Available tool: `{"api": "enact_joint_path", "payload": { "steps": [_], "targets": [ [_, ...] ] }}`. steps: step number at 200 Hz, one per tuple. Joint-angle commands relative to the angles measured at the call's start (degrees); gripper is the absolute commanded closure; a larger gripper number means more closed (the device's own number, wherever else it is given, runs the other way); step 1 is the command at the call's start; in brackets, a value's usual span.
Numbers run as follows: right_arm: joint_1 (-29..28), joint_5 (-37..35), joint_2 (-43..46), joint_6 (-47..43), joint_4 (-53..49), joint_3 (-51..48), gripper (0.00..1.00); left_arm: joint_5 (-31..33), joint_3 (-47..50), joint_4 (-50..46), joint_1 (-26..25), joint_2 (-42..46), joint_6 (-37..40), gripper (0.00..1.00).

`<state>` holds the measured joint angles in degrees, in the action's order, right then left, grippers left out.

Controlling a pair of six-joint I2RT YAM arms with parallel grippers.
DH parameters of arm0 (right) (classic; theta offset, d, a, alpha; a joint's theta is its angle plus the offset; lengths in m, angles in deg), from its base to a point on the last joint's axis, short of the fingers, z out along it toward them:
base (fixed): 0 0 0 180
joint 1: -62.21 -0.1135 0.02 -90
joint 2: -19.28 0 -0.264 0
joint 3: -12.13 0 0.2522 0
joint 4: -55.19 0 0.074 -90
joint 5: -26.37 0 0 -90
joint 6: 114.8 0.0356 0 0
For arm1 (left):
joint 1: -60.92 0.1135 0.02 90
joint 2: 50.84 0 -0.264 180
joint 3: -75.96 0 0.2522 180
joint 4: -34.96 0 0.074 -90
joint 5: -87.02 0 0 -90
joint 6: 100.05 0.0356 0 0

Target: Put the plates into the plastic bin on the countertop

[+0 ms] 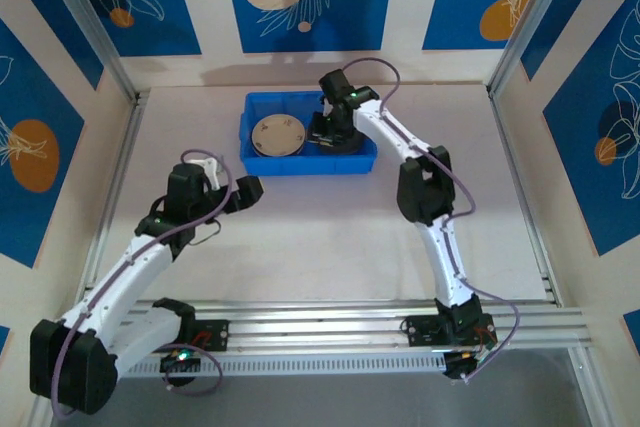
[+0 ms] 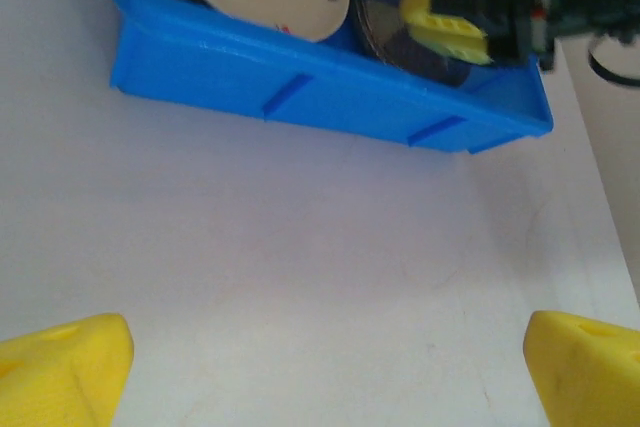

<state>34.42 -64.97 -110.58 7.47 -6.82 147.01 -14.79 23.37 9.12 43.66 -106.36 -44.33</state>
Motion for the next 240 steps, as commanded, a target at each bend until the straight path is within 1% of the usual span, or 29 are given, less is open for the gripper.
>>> {"api": "enact_joint_path", "payload": {
  "steps": [1, 8, 16, 20, 24, 25, 26, 28, 37, 51, 62, 74, 90, 98, 110, 125, 141, 154, 165, 169, 174, 184, 195, 203, 206, 209, 219, 233, 240],
  "targets": [
    [-0.08, -1.91, 15.09, -2.96, 7.39, -10.98, 0.59, 8.23, -4.04, -4.25, 0.72, 0.58, 4.37, 0.0],
    [0.01, -1.66, 19.99, -3.5, 9.92, -16.42, 0.54, 10.71, -4.48, -4.29, 0.65, 0.64, 5.05, 0.0],
    [0.1, -1.24, 25.46, -4.24, 12.57, -22.55, 0.42, 12.6, -4.06, -2.23, 0.62, 1.04, 6.88, 0.0],
    [0.11, -1.21, 28.14, -4.52, 13.68, -25.46, 0.31, 13.93, -3.71, -1.11, 0.64, 1.37, 8.1, 0.0],
    [0.07, -1.56, 30.84, -4.81, 14.55, -28.32, 0.14, 15.44, -3.22, 0.22, 0.62, 1.76, 8.96, 0.0],
    [0.09, -1.73, 31.44, -4.88, 14.74, -29.02, 0.07, 15.82, -3.03, 0.61, 0.59, 1.92, 9.05, 0.0],
    [0.01, -1.91, 32.22, -4.86, 14.88, -29.67, 0.03, 16.19, -2.84, 1.11, 0.57, 2.01, 9.23, 0.0],
    [-0.03, -2.37, 33.49, -4.92, 15.23, -31.09, 0.0, 16.75, -2.42, 2.08, 0.56, 2.27, 9.74, 0.0],
    [-0.47, -5.82, 39.22, -5.22, 16.59, -37.0, 0.01, 18.25, 0.16, 7.84, 0.56, 3.52, 12.71, 0.0],
    [-0.98, -9.33, 47.65, -6.41, 18.7, -45.03, 0.01, 19.68, 5.59, 16.95, 0.47, 5.9, 20.57, 0.0],
    [-1.05, -14.27, 52.89, -6.17, 19.26, -49.99, 0.01, 25.11, 9.68, 22.83, 0.49, 7.33, 25.11, 0.0],
    [-0.95, -20.84, 57.65, -6.54, 19.57, -54.13, 0.01, 33.68, 12.66, 25.77, 0.9, 7.76, 28.54, 0.0],
    [-0.7, -28.24, 62.43, -11.02, 23.78, -60.43, 0.01, 39.57, 15.46, 28.37, 2.4, 5.87, 33.94, 0.0],
    [-0.7, -29.79, 64.46, -14.53, 27.56, -63.9, 0.01, 39.42, 17.06, 30.3, 3.88, 4.18, 34.44, 0.0],
    [-0.38, -32.12, 66.3, -18.44, 32.01, -68.26, 0.01, 38.07, 20.15, 36.9, 5.66, 0.36, 34.77, 0.0],
    [0.75, -33.78, 66.46, -19.67, 32.83, -70.61, 0.01, 35.16, 24.32, 51.16, 8.2, -6.91, 33.35, 0.0],
    [2.74, -34.31, 66.68, -18.61, 32.13, -72.2, 0.01, 34.18, 25.37, 63.1, 9.55, -16.76, 33.17, 0.0],
    [3.88, -35.62, 68.31, -20.25, 34.79, -75.06, 0.01, 32.98, 25.98, 73.96, 10.51, -24.59, 33.83, 0.0],
    [5.4, -35.6, 70.1, -22.49, 37.71, -77.86, 0.01, 31.33, 25.36, 77.57, 12.32, -29.46, 32.75, 0.0],
    [6.0, -35.4, 70.82, -23.31, 39.14, -79.0, 0.01, 28.89, 25.17, 77.47, 13.12, -29.69, 32.58, 0.0],
    [6.95, -34.95, 71.66, -24.23, 41.13, -80.43, 0.01, 26.04, 24.57, 74.24, 13.86, -28.7, 31.89, 0.0],
    [9.0, -33.81, 73.04, -25.66, 46.44, -83.53, 0.01, 24.2, 23.39, 71.06, 14.61, -28.5, 31.39, 0.0],
    [11.71, -32.04, 73.65, -25.62, 52.9, -87.46, 0.01, 22.25, 24.06, 74.25, 14.71, -31.37, 32.14, 0.0],
    [14.36, -29.16, 73.26, -24.56, 57.71, -90.11, 0.01, 22.63, 24.97, 84.01, 14.71, -36.44, 32.96, 0.0],
    [15.39, -27.91, 72.92, -24.16, 59.74, -91.32, 0.01, 22.7, 25.35, 85.21, 14.71, -36.68, 33.12, 0.0],
    [16.52, -26.55, 72.31, -23.8, 62.19, -92.44, 0.01, 22.84, 25.61, 84.56, 14.71, -35.63, 32.7, 0.0],
    [19.91, -22.42, 69.36, -22.95, 70.03, -96.08, 0.01, 23.28, 24.5, 75.61, 14.72, -32.01, 31.66, 0.0],
    [23.35, -18.9, 63.88, -22.69, 78.56, -99.41, 0.01, 21.97, 23.82, 79.44, 14.62, -34.95, 33.11, 0.0],
    [24.59, -17.62, 61.14, -23.76, 82.03, -100.53, 0.01, 21.76, 23.6, 77.44, 14.62, -34.03, 32.85, 0.0]
  ]
}}
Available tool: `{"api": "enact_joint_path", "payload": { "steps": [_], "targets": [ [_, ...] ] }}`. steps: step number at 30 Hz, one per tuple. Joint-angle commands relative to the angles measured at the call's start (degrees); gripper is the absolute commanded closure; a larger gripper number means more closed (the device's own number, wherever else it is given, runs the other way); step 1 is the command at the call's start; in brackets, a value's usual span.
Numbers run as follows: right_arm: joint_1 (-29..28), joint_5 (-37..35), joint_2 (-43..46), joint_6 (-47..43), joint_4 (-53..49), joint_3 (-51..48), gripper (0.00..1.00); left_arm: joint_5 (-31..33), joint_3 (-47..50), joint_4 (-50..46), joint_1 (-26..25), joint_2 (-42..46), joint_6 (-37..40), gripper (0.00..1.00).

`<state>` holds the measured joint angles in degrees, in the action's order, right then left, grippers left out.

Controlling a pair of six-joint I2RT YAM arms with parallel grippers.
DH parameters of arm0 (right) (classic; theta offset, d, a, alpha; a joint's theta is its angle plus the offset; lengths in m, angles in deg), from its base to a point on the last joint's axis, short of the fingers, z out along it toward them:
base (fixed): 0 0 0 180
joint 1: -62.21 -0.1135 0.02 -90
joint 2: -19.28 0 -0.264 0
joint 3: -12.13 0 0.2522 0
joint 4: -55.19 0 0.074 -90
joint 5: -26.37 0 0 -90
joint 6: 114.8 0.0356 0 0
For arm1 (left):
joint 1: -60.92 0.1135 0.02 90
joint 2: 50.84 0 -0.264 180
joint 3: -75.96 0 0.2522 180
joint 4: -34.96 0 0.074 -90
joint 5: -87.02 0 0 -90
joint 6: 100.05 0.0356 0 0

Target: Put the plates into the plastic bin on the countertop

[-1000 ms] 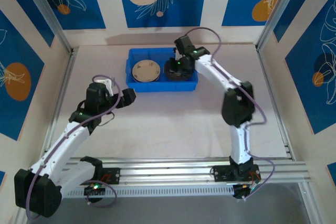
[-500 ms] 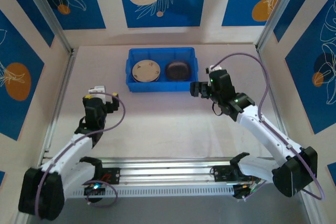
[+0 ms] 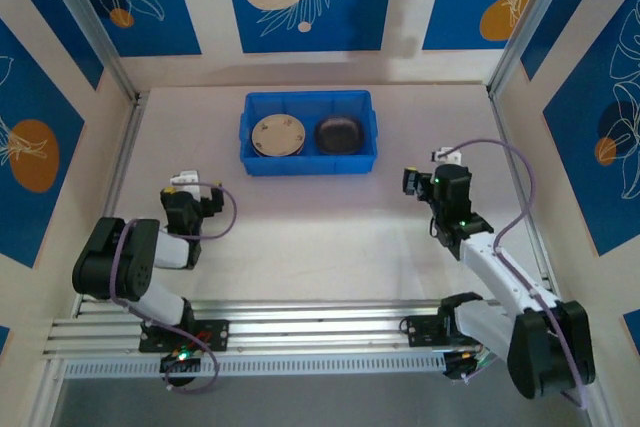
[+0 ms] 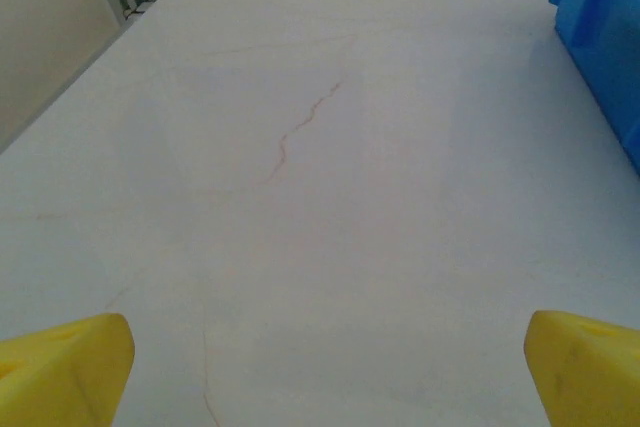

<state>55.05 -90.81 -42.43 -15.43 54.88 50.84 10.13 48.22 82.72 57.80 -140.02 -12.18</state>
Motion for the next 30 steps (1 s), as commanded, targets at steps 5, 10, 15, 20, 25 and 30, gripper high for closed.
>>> {"api": "enact_joint_path", "payload": {
  "steps": [5, 10, 15, 20, 25, 30],
  "targets": [
    [6.45, 10.08, -13.67, 0.07, 27.02, -4.41, 0.01, -2.83, -1.55, 2.96, 0.48, -0.21, 0.82, 0.01],
    [5.49, 12.24, -27.5, -1.63, 44.84, -5.34, 0.01, -4.31, -2.66, 1.48, 0.48, -0.46, 1.33, 0.0],
    [6.08, 14.48, -24.85, -1.51, 33.17, -1.85, 0.01, -6.32, -4.84, -2.75, 0.52, -0.35, 1.96, 0.0],
    [5.71, 14.31, -25.17, -2.04, 33.65, -1.68, 0.01, -6.51, -4.92, -3.02, 0.48, -0.37, 2.04, 0.0],
    [7.24, 22.98, -25.64, -3.41, 30.99, -0.19, 0.01, -7.47, -5.79, -4.73, 0.48, -0.26, 2.22, 0.0],
    [7.34, 23.22, -25.42, -3.45, 32.01, -0.79, 0.01, -7.57, -5.8, -4.56, 0.6, -0.29, 2.22, 0.0]
  ]
}}
